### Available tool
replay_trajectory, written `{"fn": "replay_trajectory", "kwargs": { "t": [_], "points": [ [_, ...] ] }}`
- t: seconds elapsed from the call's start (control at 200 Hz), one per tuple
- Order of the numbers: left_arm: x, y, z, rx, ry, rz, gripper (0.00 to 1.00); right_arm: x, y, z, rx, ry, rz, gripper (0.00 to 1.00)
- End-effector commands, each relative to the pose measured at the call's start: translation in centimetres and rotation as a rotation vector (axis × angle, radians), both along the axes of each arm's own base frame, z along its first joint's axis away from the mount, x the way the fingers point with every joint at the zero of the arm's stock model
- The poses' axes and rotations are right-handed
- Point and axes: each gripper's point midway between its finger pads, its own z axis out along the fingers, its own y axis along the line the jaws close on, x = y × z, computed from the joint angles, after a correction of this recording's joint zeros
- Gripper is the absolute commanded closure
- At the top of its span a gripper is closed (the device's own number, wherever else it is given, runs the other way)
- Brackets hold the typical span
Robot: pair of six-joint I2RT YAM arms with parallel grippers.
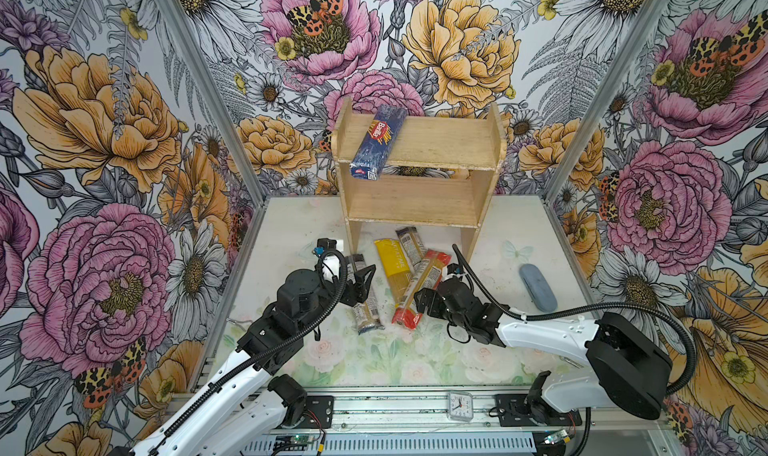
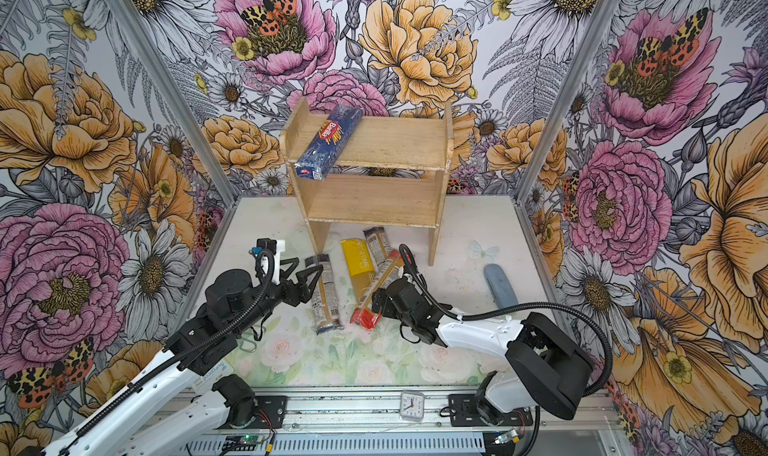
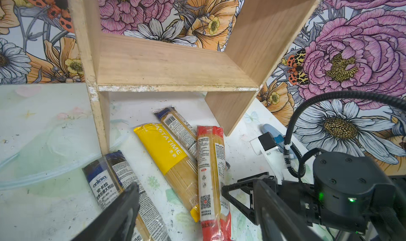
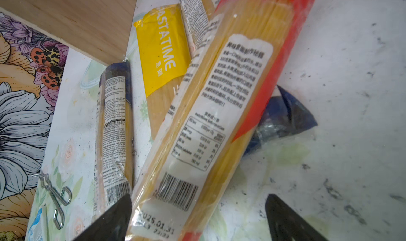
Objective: Place and organize the pasta boxes and bags onto the shelf
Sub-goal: 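Open the left gripper and draw it back from the shelf toward the table, then close the right gripper on the red-and-white spaghetti bag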
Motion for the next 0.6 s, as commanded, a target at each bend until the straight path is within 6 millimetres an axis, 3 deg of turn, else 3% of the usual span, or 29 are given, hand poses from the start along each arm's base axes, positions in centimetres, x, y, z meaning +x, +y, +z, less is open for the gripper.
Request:
{"fn": "replay_trajectory", "kwargs": {
  "t": [0.0,0.285,0.39,0.59],
  "points": [
    [-1.4,-0.3,-0.2,-0.016,0.008,-0.055,0.16,0.6,0.2,0.2,-0.003,-0.016,-0.067,0.04],
    [-2.8,0.4,-3.1,-0.025,0.067,-0.063,0.15,0.5,1.7,-0.2,-0.025,-0.01,-0.076,0.03],
    [-3.1,0.7,-3.4,-0.029,0.07,-0.056,0.15,0.5,2.6,0.1,-0.024,-0.019,-0.073,0.03],
    [-3.2,0.8,-3.6,-0.014,0.077,-0.057,0.15,0.3,4.1,-1.4,-0.026,0.032,-0.074,0.02]
  ]
}}
